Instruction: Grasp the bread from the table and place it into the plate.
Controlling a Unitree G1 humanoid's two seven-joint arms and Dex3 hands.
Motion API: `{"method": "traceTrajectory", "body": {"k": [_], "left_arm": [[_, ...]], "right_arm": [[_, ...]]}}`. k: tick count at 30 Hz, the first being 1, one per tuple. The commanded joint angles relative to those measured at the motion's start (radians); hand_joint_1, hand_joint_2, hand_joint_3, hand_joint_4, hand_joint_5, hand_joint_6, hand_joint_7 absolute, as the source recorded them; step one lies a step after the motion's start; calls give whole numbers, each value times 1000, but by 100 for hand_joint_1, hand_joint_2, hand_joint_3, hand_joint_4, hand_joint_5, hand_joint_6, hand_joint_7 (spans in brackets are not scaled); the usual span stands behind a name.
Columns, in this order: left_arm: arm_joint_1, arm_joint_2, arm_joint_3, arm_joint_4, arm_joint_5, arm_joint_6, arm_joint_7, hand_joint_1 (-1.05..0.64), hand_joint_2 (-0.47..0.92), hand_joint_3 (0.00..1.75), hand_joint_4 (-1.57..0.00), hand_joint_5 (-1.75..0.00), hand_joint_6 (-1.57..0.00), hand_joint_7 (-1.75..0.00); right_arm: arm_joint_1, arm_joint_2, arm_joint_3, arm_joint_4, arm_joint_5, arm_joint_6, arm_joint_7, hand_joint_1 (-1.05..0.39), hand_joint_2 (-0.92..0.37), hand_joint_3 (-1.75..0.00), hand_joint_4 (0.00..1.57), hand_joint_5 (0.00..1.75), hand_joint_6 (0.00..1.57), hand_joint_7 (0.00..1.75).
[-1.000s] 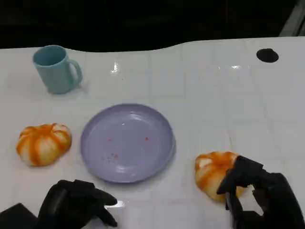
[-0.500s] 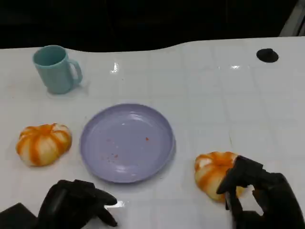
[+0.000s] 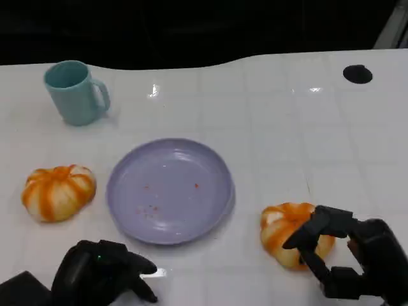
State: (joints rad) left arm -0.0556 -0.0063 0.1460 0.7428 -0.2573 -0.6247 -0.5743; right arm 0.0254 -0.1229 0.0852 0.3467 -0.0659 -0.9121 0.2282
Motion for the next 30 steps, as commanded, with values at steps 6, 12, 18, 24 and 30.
{"method": "traceTrajectory", "body": {"k": [6,12,18,24,30], "left_arm": [[7,19,4,-13,2,-7,9,-105,92,0,-148,-68,-157,-21],[5,18,3,-7,4,-13,8,-105,92,0,-148,-68,-157,-22],[4,17,0,-10,14,-8,21,-105,92,0,-148,-69,-157,-23],[-2,17,1,6,5,-15,8,-105,91,0,-148,-69,-157,-23],[-3,16,1,13,11,-30,17,-105,92,0,-148,-69,-157,-22]], "right_arm": [[21,-211,-51,-356,-324,258,21,-48,-91,-21,45,62,56,23],[27,-325,-29,-534,-400,424,132,-49,-92,-14,23,23,34,0],[24,-373,-3,-641,-442,552,207,-53,-92,-6,10,13,20,0],[4,-378,61,-678,-623,630,195,-58,-91,-2,6,9,13,0],[-41,-364,125,-632,-728,665,162,-60,-89,0,7,10,16,1]]}}
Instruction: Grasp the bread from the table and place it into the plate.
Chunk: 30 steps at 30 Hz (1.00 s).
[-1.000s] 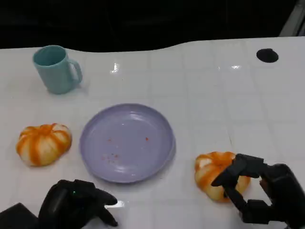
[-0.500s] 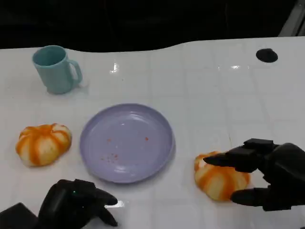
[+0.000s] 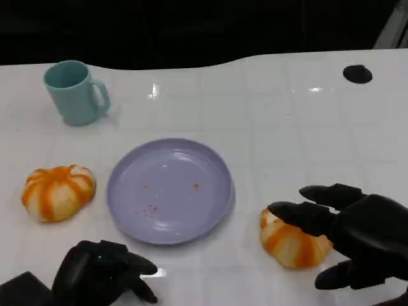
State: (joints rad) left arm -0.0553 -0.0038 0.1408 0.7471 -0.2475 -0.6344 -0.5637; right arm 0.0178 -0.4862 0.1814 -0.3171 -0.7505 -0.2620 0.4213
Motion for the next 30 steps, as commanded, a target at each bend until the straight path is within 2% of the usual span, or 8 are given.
{"method": "traceTrajectory", "body": {"k": [1,12,26,29,30], "left_arm": [[-3,13,6,7,0,-20,6,-105,92,0,-148,-69,-157,-22],[10,12,-2,-15,8,-12,20,-105,92,1,-148,-70,-157,-22],[26,4,-6,-42,-3,0,16,-105,91,0,-148,-71,-157,-23],[27,5,-7,-45,-4,1,14,-105,91,0,-148,-71,-157,-23],[27,5,-6,-43,-6,2,11,-105,91,0,-148,-71,-157,-23]], "right_arm": [[-42,-1,39,44,-57,15,-43,-61,-89,0,7,10,16,1],[-150,8,143,253,-149,26,-154,-63,-90,-1,11,12,20,1],[-237,22,238,417,-170,76,-154,-56,-89,0,8,10,19,0],[-253,26,255,447,-174,69,-184,-52,-90,0,13,11,26,3],[-258,33,258,464,-174,63,-210,-45,-91,-2,26,16,39,7]]}}
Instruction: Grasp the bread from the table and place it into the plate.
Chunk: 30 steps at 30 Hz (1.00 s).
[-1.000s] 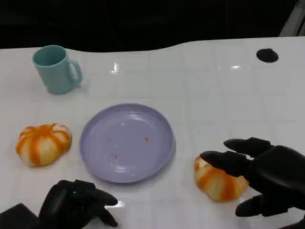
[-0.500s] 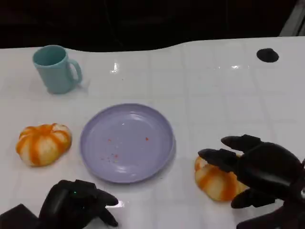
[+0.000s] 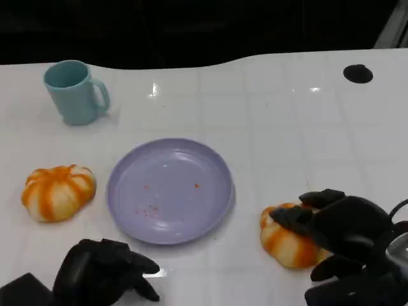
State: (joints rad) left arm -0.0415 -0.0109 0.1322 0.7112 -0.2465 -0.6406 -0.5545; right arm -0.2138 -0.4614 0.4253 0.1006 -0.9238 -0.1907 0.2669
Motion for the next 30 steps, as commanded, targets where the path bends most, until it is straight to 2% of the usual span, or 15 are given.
{"method": "traceTrajectory", "body": {"k": [1,3,4,5,6,7,8,10,12,14,15,18,21,26,30], "left_arm": [[11,12,4,-5,-8,9,1,-105,91,0,-147,-71,-157,-23],[7,13,5,-1,-10,9,-1,-105,91,0,-147,-70,-157,-22],[4,14,6,2,-9,6,0,-105,91,0,-147,-70,-157,-22],[2,14,6,6,-8,4,1,-105,91,0,-147,-70,-157,-22],[0,14,7,10,-7,3,2,-105,91,0,-147,-70,-157,-21],[-2,14,7,12,-7,3,3,-105,91,0,-147,-70,-157,-21],[-3,14,7,17,-4,-1,5,-105,91,0,-147,-70,-157,-21],[-5,14,7,22,-2,-4,7,-105,91,0,-146,-70,-157,-21],[-6,12,8,26,0,-6,10,-105,91,0,-146,-70,-157,-20],[-6,11,9,26,-1,-8,11,-105,92,0,-146,-71,-157,-20],[-6,10,9,25,-2,-8,11,-105,92,0,-146,-71,-157,-21],[-7,10,8,24,0,-9,13,-105,92,0,-146,-71,-157,-21],[-7,11,7,23,2,-10,15,-105,92,1,-146,-71,-157,-22],[-7,7,6,11,-11,23,10,-105,90,0,-146,-71,-157,-21],[-5,5,6,7,-8,20,11,-105,90,0,-146,-71,-157,-20]], "right_arm": [[-33,15,16,65,5,-17,-85,-40,-92,-4,36,19,47,8],[-42,41,4,125,50,-62,-173,-28,-92,-13,70,30,75,13],[-47,53,0,156,68,-87,-219,-21,-92,-26,89,80,104,24],[-53,61,1,187,76,-111,-269,-19,-92,-31,92,114,114,37],[-59,65,6,213,73,-127,-312,-17,-91,-34,89,143,107,76],[-66,67,11,235,68,-143,-351,-16,-89,-39,86,162,92,119],[-70,69,14,252,68,-156,-379,-16,-87,-44,85,168,84,140],[-73,72,14,265,70,-169,-415,-16,-76,-64,82,173,78,150],[-73,77,10,274,75,-179,-453,-16,-67,-79,81,174,82,137],[-76,85,4,292,84,-203,-515,-17,-61,-86,82,175,91,112],[-79,90,1,304,88,-216,-548,-15,-57,-88,84,175,94,112],[-100,100,1,347,78,-246,-652,-12,-49,-94,89,175,90,133],[-116,115,-9,369,93,-261,-710,-6,-35,-113,92,175,84,154],[-151,131,-30,385,129,-304,-773,-4,-25,-132,98,175,86,154],[-164,149,-41,379,170,-336,-770,-4,-22,-140,99,175,90,150]]}}
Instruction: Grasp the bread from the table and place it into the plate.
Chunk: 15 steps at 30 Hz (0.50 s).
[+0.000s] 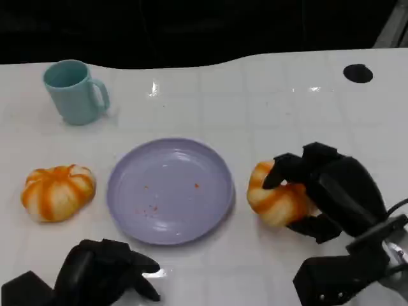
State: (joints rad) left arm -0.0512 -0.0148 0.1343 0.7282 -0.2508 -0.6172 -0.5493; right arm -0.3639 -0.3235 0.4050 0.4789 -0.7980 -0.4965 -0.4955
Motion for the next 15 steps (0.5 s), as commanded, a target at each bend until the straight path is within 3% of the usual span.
{"method": "traceTrajectory", "body": {"k": [1,5,9,15], "left_arm": [[4,9,4,-6,-3,-9,5,-105,90,1,-146,-71,-157,-20],[0,12,6,13,-3,-29,-4,-105,91,1,-146,-71,-157,-21],[7,8,3,8,1,-23,6,-105,91,0,-146,-71,-157,-21],[15,5,-2,2,8,-33,8,-105,91,0,-147,-71,-157,-23]], "right_arm": [[-17,21,-23,-1,60,-37,1,-3,-20,-141,100,175,88,155],[-52,66,-14,22,94,-61,24,-5,-18,-146,102,175,84,165],[-92,107,-5,58,105,-72,47,-8,-17,-155,102,175,85,161],[-167,174,11,144,101,-81,53,-7,-17,-154,100,175,83,161]]}}
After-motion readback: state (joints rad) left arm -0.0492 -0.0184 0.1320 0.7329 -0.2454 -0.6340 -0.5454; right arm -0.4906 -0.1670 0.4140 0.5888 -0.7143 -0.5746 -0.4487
